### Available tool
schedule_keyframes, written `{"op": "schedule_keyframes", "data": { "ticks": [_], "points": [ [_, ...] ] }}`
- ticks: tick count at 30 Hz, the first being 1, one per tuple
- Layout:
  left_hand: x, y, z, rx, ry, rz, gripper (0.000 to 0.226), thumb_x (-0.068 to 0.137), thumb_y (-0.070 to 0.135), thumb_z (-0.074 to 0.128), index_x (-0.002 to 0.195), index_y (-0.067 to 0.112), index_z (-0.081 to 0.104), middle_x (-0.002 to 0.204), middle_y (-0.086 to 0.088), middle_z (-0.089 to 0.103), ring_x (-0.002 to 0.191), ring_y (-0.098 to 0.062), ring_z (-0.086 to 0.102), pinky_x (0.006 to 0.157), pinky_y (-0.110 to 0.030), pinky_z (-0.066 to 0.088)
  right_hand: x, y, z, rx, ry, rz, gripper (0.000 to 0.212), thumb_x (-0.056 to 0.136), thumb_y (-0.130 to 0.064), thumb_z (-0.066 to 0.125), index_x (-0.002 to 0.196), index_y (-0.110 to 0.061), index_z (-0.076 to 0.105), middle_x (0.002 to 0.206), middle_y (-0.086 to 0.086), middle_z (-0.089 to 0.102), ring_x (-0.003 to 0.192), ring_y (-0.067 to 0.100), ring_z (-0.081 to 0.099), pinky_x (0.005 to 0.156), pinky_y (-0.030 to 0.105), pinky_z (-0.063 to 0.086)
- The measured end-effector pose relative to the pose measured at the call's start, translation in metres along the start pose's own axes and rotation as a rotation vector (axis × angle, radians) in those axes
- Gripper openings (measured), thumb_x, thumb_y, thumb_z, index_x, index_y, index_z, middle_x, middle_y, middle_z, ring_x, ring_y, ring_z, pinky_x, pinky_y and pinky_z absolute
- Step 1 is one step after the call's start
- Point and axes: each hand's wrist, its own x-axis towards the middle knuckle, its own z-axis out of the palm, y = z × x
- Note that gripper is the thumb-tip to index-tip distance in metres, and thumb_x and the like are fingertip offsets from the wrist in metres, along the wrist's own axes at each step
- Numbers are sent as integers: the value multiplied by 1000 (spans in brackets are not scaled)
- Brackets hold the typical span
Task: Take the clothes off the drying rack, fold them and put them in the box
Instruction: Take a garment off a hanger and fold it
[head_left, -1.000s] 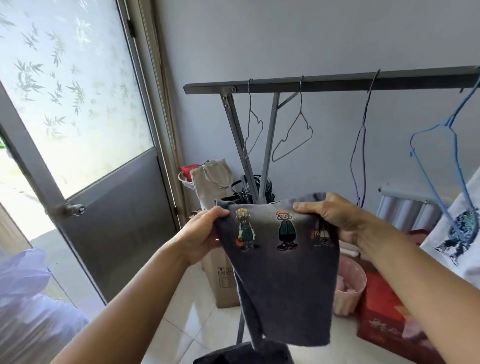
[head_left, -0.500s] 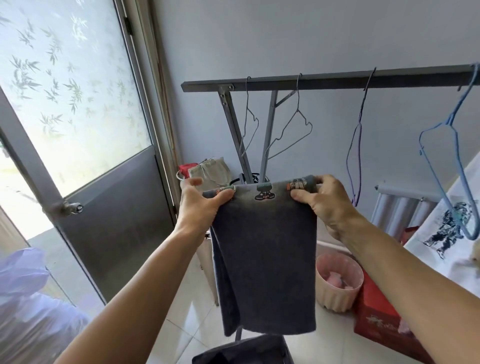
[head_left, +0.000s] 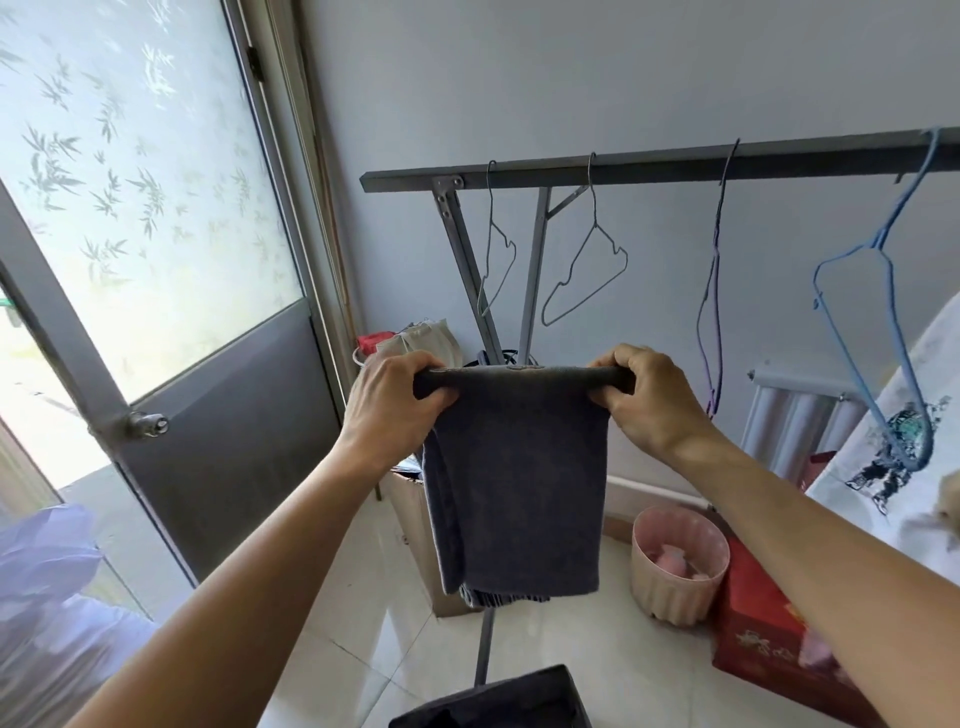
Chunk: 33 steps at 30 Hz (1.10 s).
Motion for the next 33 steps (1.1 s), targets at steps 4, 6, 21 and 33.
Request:
{"op": "schedule_keyframes", "data": {
  "ticks": [4,6,21,33],
  "points": [
    [1,-7,-2,-9,-54,52,10,81,36,75,89,31,71,113,11,48,112,-12,36,98,-31,28,3,3,0,-62,42,-14,14,84,-17,72,86,-29,66,96,-2,45,90,15,49,89,42,49],
    [-1,-5,-4,-217,-144,34,7,81,27,75,80,28,69,97,10,63,95,-9,55,89,-36,46,4,3,0,-33,76,6,14,85,-17,71,88,-30,67,97,-1,46,87,14,49,89,42,49],
    [-20,46,21,-878,-260,-489,28,92,18,67,108,0,54,92,-15,67,75,-22,70,67,-35,62,-61,-28,79,513,-314,-25,82,69,-27,85,138,-30,41,119,-8,63,110,4,61,93,18,49],
    [-44,-49,23,-999,-257,-424,117,43,59,92,141,19,41,134,-4,60,121,-23,59,105,-41,46,-26,-24,34,1164,-286,645,25,91,-15,47,99,-4,68,79,12,75,63,23,71,60,30,59]
  ]
}}
